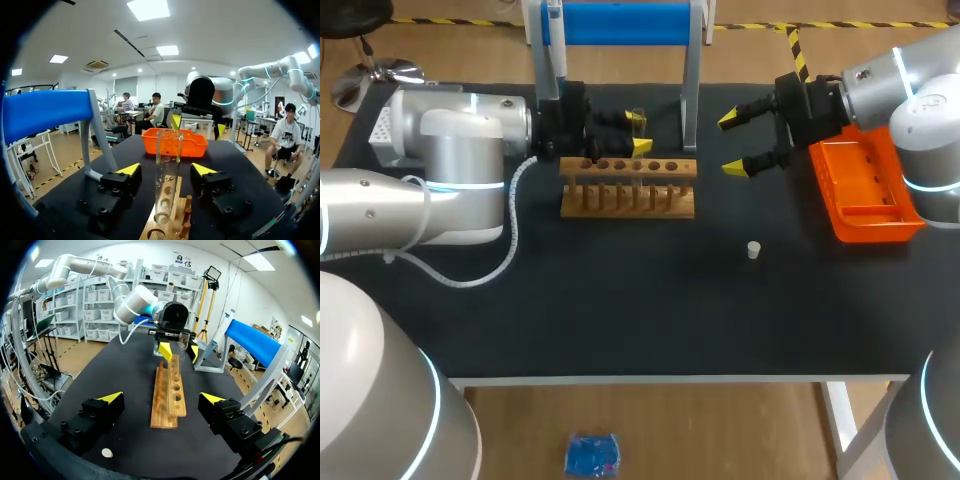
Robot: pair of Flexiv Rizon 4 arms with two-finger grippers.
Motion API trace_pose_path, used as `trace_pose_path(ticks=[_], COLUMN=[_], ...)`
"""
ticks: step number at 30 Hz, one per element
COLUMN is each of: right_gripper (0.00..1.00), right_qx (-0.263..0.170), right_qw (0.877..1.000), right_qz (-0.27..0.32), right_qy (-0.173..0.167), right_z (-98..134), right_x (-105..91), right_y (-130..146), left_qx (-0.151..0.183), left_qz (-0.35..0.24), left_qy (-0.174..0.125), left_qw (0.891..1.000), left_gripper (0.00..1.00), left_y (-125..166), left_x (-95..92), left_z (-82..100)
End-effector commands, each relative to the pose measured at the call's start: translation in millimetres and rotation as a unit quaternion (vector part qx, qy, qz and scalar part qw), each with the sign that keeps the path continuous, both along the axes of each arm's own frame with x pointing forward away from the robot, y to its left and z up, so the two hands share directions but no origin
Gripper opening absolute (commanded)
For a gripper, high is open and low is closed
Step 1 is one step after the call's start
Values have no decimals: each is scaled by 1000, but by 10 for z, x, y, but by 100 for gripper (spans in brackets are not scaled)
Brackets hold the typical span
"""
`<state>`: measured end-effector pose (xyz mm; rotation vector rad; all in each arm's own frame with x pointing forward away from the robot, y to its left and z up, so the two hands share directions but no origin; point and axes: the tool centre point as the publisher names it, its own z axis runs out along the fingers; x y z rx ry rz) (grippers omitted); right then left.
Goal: Invert the test tube, pick up the pipette, mount the tip to pipette, aspirate from beaker and dispense into the tube, eject the tip, return the pipette, and cap with the stopper.
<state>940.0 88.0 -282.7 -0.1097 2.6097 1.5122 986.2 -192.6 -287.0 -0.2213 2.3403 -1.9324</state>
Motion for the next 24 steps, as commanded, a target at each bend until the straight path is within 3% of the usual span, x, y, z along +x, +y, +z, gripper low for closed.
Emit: trace_pose_path(ticks=[1,17,22,24], right_gripper=[100,100,100,100], right_qx=[-1,-1,-1,-1], right_qw=[1000,1000,1000,1000], right_qz=[0,0,0,0], right_qy=[0,0,0,0], right_z=[4,4,4,4], right_x=[-6,-6,-6,-6], right_y=[-5,-5,-5,-5], left_qx=[2,20,26,45], left_qz=[1,36,58,62], left_qy=[1,11,18,18], left_qw=[1000,999,998,997], left_gripper=[100,100,100,100], left_y=[-9,158,395,497], left_x=[8,-10,-21,-40], left_z=[-2,91,272,352])
